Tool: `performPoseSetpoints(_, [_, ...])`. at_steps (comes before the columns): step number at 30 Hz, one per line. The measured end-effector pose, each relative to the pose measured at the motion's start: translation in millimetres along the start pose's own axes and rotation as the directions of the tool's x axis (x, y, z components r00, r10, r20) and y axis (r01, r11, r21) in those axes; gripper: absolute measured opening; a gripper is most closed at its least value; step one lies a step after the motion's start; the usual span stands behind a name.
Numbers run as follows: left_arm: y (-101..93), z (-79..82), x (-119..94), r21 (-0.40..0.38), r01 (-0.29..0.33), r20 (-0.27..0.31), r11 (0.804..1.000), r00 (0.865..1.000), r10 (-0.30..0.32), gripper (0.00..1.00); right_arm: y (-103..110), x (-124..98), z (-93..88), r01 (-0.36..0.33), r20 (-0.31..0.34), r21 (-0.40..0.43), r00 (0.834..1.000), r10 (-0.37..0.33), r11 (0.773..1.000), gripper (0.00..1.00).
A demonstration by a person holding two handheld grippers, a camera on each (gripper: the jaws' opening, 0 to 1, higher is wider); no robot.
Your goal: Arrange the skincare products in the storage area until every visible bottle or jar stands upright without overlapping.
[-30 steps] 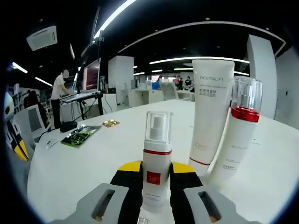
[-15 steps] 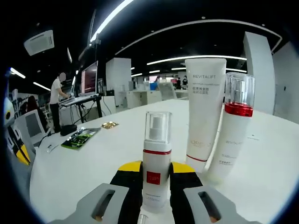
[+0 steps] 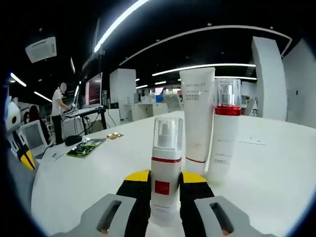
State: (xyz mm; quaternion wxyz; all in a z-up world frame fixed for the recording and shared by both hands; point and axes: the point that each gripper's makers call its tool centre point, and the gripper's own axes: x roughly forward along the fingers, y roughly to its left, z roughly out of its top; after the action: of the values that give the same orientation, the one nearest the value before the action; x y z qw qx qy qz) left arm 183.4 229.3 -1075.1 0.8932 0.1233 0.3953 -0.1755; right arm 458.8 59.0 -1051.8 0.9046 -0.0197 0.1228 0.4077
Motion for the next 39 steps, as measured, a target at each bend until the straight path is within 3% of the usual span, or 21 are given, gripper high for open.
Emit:
performPoseSetpoints(5, [-0.3, 0.0, 0.0, 0.003, 0.001, -0.001, 1.000, 1.000, -0.001, 0.00, 4.7, -7.9, -8.8, -0.008, -0.009, 0.008, 1.000, 0.008, 1.000, 0.14])
performPoseSetpoints(7, [-0.4, -0.5, 0.4, 0.004, 0.002, -0.003, 1.000, 1.000, -0.002, 0.00, 2.9, -14.1, -31.0, 0.007, -0.114, -0.024, 0.993, -0.010, 1.000, 0.13])
performPoseSetpoints(8, [-0.5, -0.4, 0.5, 0.005, 0.003, -0.003, 1.000, 1.000, -0.003, 0.00, 2.2, -15.4, -34.1, 0.017, -0.133, -0.016, 0.991, -0.019, 1.000, 0.12])
performPoseSetpoints(10, [-0.5, -1.0, 0.5, 0.004, 0.002, -0.006, 1.000, 1.000, -0.002, 0.00, 9.5, -16.3, -15.7, -0.008, -0.028, 0.037, 1.000, 0.009, 0.999, 0.12])
performPoseSetpoints(13, [-0.7, -1.7, 0.9, 0.006, 0.005, -0.010, 1.000, 1.000, -0.005, 0.00, 1.7, -17.4, -14.2, 0.014, -0.050, 0.036, 0.999, -0.013, 0.999, 0.12])
performPoseSetpoints(18, [-0.7, -1.7, 0.9, 0.005, 0.006, -0.012, 1.000, 1.000, -0.005, 0.00, -9.5, -18.4, -0.4, 0.044, -0.019, 0.089, 0.999, -0.042, 0.995, 0.12])
performPoseSetpoints(23, [1.9, -0.9, 0.5, -0.005, -0.001, -0.008, 1.000, 1.000, 0.001, 0.00, -0.3, -23.8, 10.4, 0.013, -0.005, 0.094, 1.000, -0.012, 0.996, 0.11])
performPoseSetpoints(26, [2.1, 0.2, 0.1, -0.009, 0.000, -0.002, 1.000, 1.000, 0.000, 0.00, 13.6, -30.4, 12.5, -0.027, -0.007, 0.098, 1.000, 0.028, 0.995, 0.11])
performPoseSetpoints(32, [2.8, 4.3, -1.7, -0.037, 0.009, 0.014, 0.999, 1.000, -0.008, 0.00, 65.9, -52.7, 31.7, -0.166, 0.059, 0.132, 0.985, 0.159, 0.977, 0.11])
performPoseSetpoints(35, [3.0, 20.0, -6.8, -0.112, 0.032, 0.085, 0.993, 0.996, -0.023, 0.01, 86.7, -60.5, 39.8, -0.230, 0.097, 0.141, 0.971, 0.217, 0.963, 0.11])
performPoseSetpoints(39, [-3.1, 38.7, -14.4, -0.137, 0.082, 0.160, 0.987, 0.985, -0.060, 0.03, 116.5, -71.9, 58.9, -0.309, 0.162, 0.174, 0.946, 0.282, 0.935, 0.11])
